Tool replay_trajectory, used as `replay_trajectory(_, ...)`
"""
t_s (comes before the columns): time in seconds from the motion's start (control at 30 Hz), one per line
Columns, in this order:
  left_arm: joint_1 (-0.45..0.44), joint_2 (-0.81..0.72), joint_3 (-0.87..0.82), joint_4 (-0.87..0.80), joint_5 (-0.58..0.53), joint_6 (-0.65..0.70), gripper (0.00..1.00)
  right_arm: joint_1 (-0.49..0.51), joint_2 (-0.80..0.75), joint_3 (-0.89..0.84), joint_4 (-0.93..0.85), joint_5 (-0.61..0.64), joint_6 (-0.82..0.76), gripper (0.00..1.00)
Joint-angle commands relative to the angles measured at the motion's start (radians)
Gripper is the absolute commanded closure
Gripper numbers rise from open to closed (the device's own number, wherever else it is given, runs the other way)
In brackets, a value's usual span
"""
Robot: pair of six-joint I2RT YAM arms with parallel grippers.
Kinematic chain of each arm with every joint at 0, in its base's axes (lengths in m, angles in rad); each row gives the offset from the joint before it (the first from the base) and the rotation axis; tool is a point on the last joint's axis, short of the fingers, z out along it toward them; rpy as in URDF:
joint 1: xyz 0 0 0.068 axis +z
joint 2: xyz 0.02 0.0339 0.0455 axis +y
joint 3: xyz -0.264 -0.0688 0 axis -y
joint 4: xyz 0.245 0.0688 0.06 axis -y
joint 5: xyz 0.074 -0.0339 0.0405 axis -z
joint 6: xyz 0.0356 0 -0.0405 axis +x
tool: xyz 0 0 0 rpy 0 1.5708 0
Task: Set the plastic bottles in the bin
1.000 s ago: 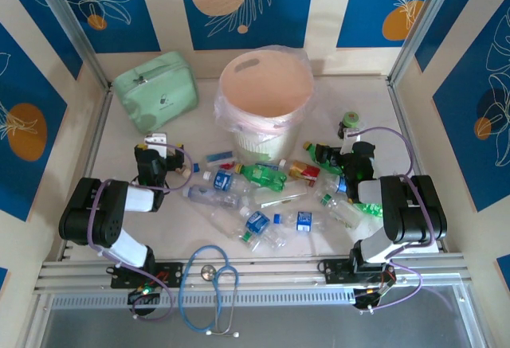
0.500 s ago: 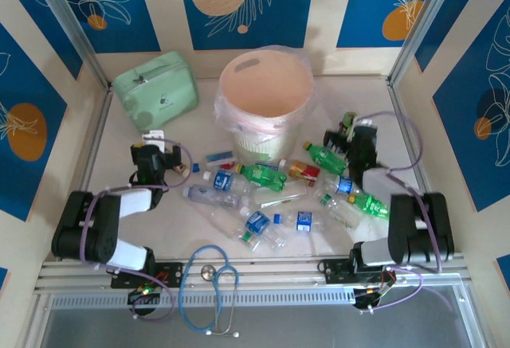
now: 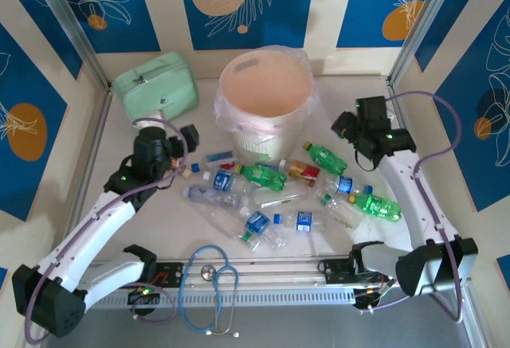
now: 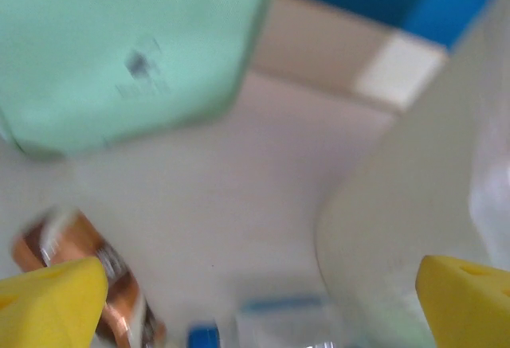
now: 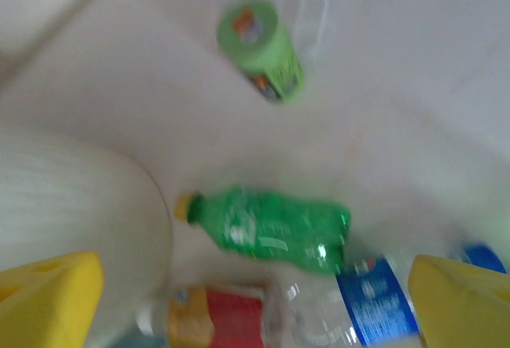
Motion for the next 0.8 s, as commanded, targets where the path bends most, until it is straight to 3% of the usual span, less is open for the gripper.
replay_trajectory(0.0, -0.074, 0.023, 0.061, -0.208, 0.006, -0.055, 0.01, -0.023, -0.045, 0.013, -0.26, 0.079, 0.07, 0.01)
replay_trajectory(0.2, -0.017, 0.18, 0.191, -0.469, -0.09, -0.168, 0.0, 0.039, -0.115, -0.028, -0.196, -0.046, -0.008, 0.0)
replay_trajectory(0.33, 0.11, 0.246, 0.194, -0.455, 0.013, -0.232, 0.05, 0.112, -0.069, -0.004, -0.177, -0.098, -0.044, 0.04)
replay_trajectory(0.4, 0.145, 0.3, 0.21, -0.453, 0.002, -0.254, 0.07, 0.148, -0.044, 0.007, -0.16, -0.114, -0.059, 0.06)
replay_trajectory(0.77, 0.215, 0.564, 0.278, -0.387, -0.059, -0.403, 0.09, 0.312, 0.022, 0.072, -0.144, -0.116, -0.083, 0.14)
